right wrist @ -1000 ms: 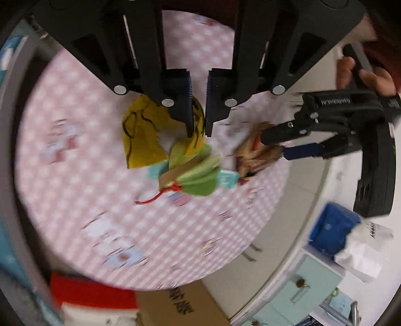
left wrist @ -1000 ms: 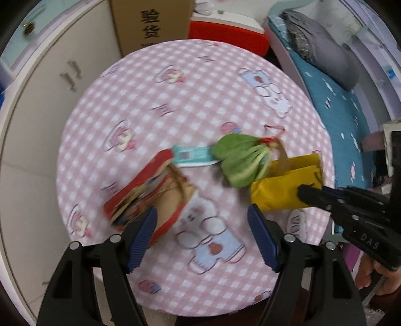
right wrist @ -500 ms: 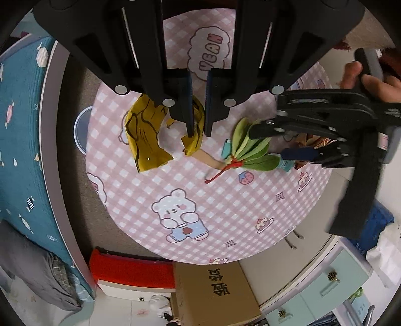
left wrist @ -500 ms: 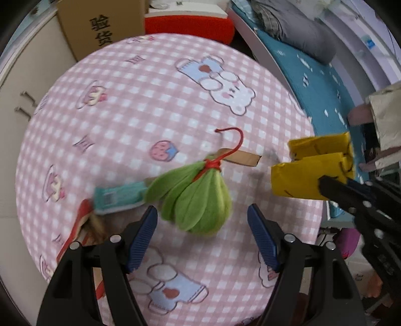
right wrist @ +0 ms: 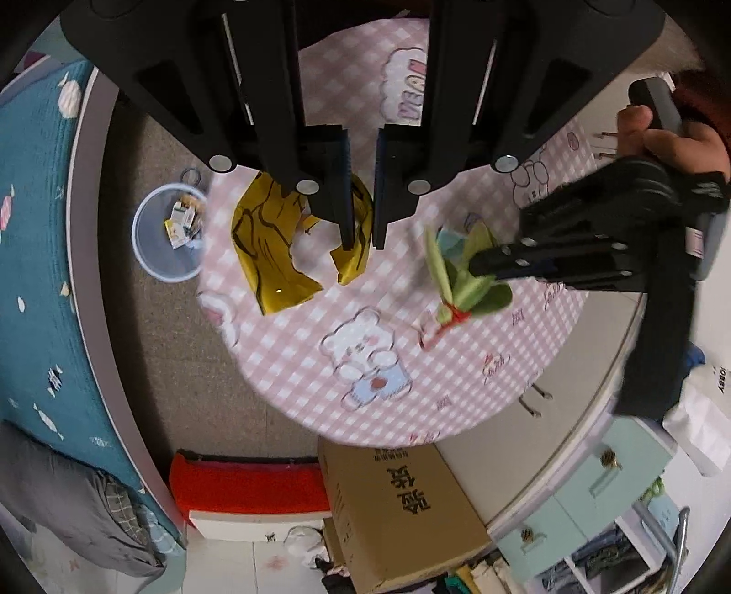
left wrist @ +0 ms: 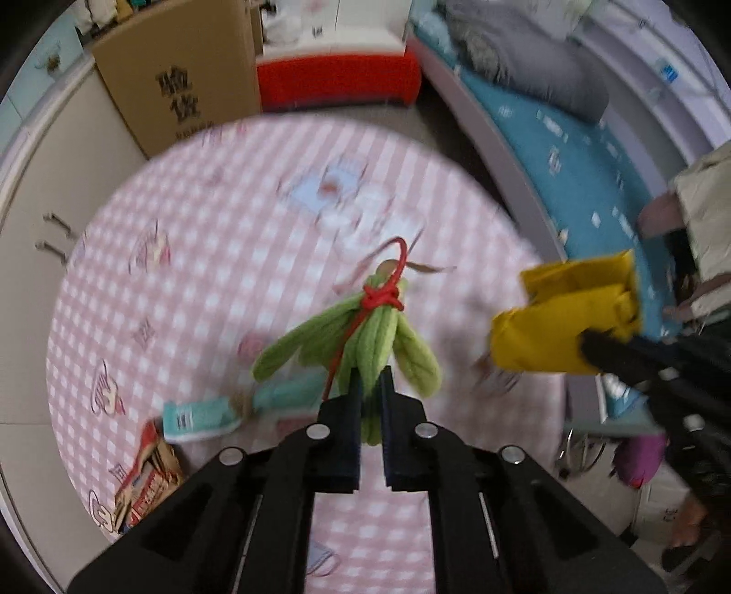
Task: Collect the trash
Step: 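Grasp the green plush toy with the left tool while the right grasps the yellow bag, then lower the yellow bag into the bucket and open the right tool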
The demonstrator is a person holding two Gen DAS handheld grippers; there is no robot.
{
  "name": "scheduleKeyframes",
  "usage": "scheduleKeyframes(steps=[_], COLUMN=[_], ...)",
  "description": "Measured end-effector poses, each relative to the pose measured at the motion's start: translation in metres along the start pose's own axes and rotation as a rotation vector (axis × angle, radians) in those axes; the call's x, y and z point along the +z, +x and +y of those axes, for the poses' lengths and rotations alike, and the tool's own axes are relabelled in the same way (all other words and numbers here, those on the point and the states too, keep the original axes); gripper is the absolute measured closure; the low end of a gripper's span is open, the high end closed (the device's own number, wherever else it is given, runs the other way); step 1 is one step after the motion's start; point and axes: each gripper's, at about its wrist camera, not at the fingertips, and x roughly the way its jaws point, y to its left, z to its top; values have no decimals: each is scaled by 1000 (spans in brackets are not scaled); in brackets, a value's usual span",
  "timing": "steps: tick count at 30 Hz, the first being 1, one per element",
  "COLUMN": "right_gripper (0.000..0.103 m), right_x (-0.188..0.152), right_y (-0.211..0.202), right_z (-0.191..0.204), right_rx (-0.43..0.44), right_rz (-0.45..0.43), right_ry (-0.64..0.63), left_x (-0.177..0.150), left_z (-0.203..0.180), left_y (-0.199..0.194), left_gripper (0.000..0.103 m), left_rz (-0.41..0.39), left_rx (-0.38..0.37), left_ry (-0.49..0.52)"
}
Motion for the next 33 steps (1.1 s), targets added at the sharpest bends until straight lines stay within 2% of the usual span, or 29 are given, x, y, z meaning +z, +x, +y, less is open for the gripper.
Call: scheduleKeyframes(steps=[4, 8, 13, 20, 27, 33], right_gripper=[95, 95, 95, 95, 95, 94], right_x=[20, 38, 49, 50, 50, 52], right_y=[-23, -49, -74, -85, -89, -88], right_z=[-33, -78, -140, -214, -265, -285], right_rx=[8, -15, -52, -79, -66, -42], right_rz=[-23, -47, -61, -46, -41, -44], right_ry=[-10, -24, -9, 31, 81, 113], left_x=[28, 55, 81, 108, 127, 139], left_z=[-36, -86, -147, -219, -264, -284], left_y=[-18, -17, -3, 19, 34, 43], left_gripper=[96, 96, 96, 96, 96, 96], left_rz=[-57, -84, -81, -53, -34, -21], left_rx=[-35, -66, -106, -123, -108, -87], left_ry=[-12, -21, -6, 39, 86, 112])
